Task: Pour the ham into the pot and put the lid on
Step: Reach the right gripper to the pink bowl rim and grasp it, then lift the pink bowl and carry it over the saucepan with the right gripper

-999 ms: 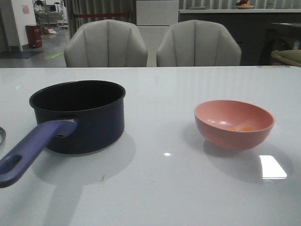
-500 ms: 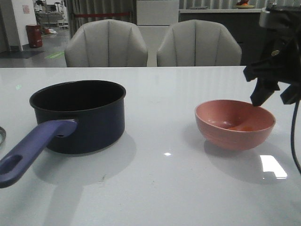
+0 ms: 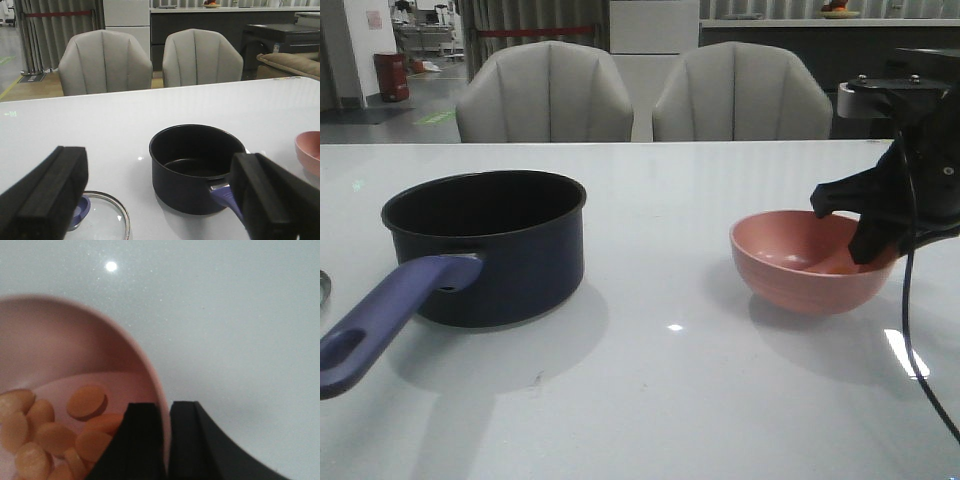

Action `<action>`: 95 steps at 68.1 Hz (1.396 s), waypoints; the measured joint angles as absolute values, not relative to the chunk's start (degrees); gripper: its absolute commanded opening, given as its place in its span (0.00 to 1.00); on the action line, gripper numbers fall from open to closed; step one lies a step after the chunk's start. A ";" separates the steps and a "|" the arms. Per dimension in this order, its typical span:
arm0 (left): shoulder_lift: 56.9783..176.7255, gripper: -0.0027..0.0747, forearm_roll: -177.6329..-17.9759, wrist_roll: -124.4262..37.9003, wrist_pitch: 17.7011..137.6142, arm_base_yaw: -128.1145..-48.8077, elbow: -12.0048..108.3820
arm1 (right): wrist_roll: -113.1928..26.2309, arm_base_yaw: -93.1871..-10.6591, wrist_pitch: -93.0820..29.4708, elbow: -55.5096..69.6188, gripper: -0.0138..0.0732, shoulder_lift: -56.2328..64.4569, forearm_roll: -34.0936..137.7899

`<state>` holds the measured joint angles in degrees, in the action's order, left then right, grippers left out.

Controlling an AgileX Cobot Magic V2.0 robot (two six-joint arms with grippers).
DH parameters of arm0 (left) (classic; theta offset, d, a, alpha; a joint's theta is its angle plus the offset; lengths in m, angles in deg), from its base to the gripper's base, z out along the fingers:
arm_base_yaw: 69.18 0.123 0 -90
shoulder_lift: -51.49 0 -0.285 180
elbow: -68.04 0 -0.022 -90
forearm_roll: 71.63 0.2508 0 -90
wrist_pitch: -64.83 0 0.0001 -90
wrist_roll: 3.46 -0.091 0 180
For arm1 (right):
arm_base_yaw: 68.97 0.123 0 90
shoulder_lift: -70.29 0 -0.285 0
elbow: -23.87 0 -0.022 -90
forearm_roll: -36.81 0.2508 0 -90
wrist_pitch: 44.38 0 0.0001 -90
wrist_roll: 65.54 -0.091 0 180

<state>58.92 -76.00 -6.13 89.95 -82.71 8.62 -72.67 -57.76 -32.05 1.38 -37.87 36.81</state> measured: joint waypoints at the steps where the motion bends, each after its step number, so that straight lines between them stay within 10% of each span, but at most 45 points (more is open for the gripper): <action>1: 58.92 0.84 -76.00 -6.13 89.95 -82.71 8.62 | -72.67 -57.76 -32.17 1.38 0.31 -37.87 36.81; 35: 58.92 0.84 -76.00 -6.13 89.95 -82.71 8.62 | -72.93 -56.75 -33.43 3.54 0.31 -30.34 41.05; 95: 58.92 0.84 -76.00 -6.13 89.95 -82.71 8.62 | -72.36 -34.12 -14.31 49.81 0.31 -51.41 37.65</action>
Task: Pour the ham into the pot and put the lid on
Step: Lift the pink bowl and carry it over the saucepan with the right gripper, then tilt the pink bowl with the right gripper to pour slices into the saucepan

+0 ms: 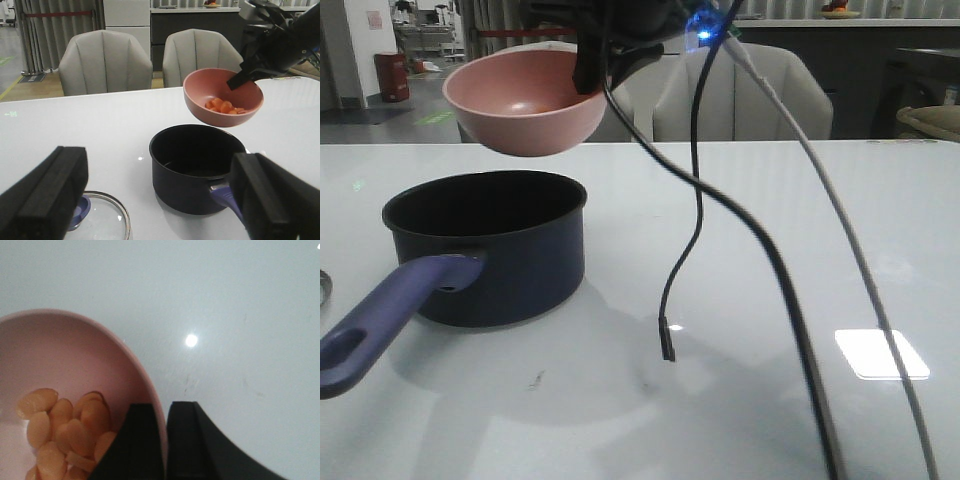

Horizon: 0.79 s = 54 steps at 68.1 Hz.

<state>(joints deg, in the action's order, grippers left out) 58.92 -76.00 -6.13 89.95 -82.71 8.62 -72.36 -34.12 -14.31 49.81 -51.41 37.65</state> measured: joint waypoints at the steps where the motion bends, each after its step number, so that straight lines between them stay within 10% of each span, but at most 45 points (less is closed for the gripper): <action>1: 58.92 0.84 -76.00 -6.13 89.95 -82.71 8.62 | -72.36 -34.12 -15.15 49.81 0.31 -51.41 37.52; 54: 58.92 0.84 -76.00 -6.13 89.95 -82.71 8.62 | -48.98 -31.51 -86.74 19.77 0.31 -50.86 32.61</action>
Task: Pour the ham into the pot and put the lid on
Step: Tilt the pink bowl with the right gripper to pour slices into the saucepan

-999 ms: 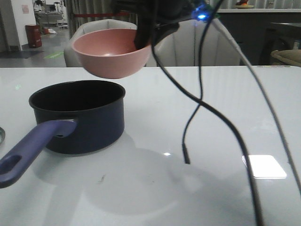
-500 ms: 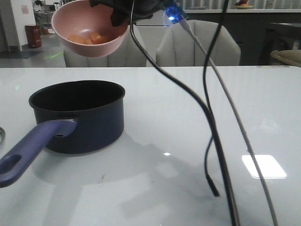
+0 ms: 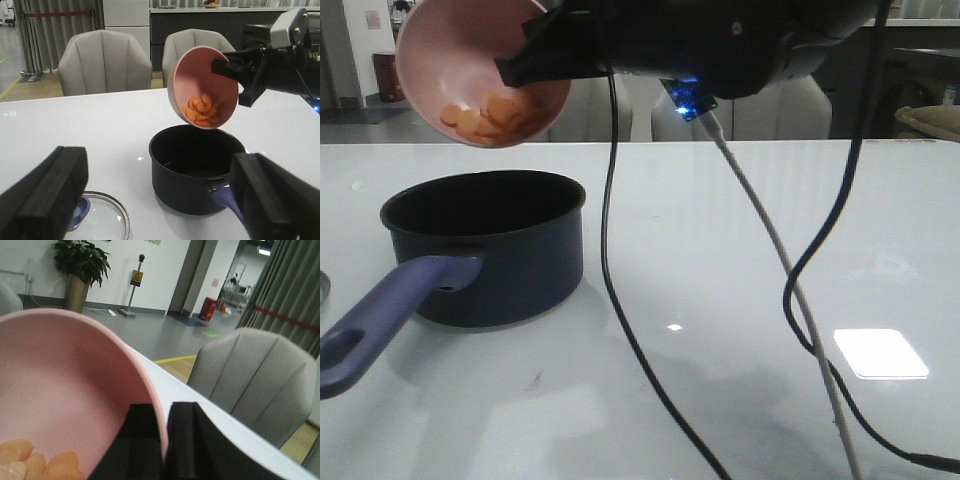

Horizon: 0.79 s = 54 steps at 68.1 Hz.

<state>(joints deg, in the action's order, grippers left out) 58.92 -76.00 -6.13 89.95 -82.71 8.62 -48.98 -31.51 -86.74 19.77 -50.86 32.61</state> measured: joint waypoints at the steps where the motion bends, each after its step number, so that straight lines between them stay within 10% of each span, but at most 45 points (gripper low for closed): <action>1: 58.92 0.84 -76.00 -6.13 89.95 -82.71 8.62 | -46.71 -31.19 -87.01 19.62 0.31 -50.86 32.88; 29: 58.92 0.84 -76.00 -6.13 89.95 -82.71 8.62 | -3.43 -26.24 -102.33 19.45 0.31 -56.97 38.39; 54: 58.92 0.84 -76.00 -6.13 89.95 -82.71 8.62 | 0.70 -26.14 -108.74 19.45 0.31 -58.64 40.52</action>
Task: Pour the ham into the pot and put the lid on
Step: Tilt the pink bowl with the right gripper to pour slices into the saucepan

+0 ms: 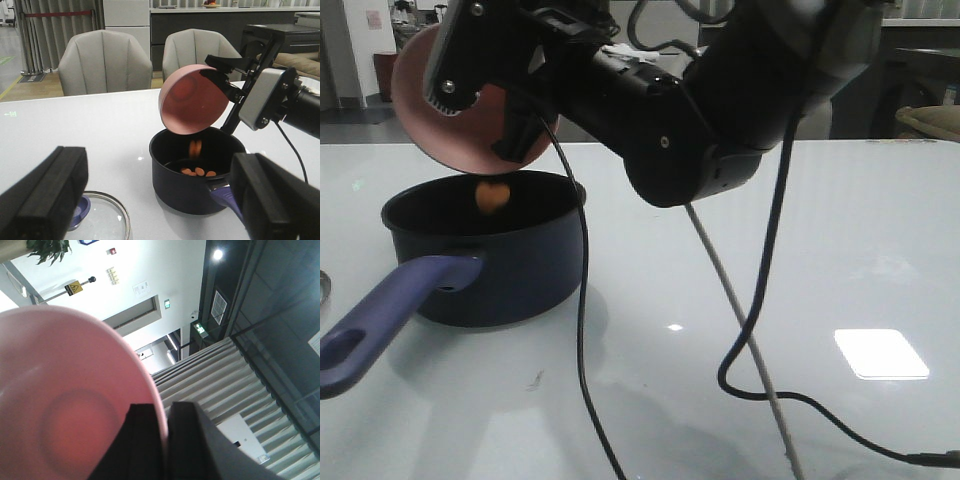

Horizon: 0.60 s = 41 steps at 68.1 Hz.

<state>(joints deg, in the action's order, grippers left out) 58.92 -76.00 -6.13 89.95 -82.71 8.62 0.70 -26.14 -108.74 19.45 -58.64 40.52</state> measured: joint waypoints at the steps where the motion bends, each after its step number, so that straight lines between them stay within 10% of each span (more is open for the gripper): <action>1: 58.92 0.84 -76.00 -6.13 89.95 -82.71 8.62 | 0.70 -26.14 -108.74 19.45 0.31 -58.64 40.52; 41: 58.92 0.84 -76.00 -6.13 89.95 -82.71 8.62 | -34.14 -26.14 -93.73 19.45 0.31 -50.26 54.13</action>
<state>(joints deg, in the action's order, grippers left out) 58.92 -76.00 -6.13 89.95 -82.71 8.62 -34.14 -26.14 -93.73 19.45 -50.26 54.13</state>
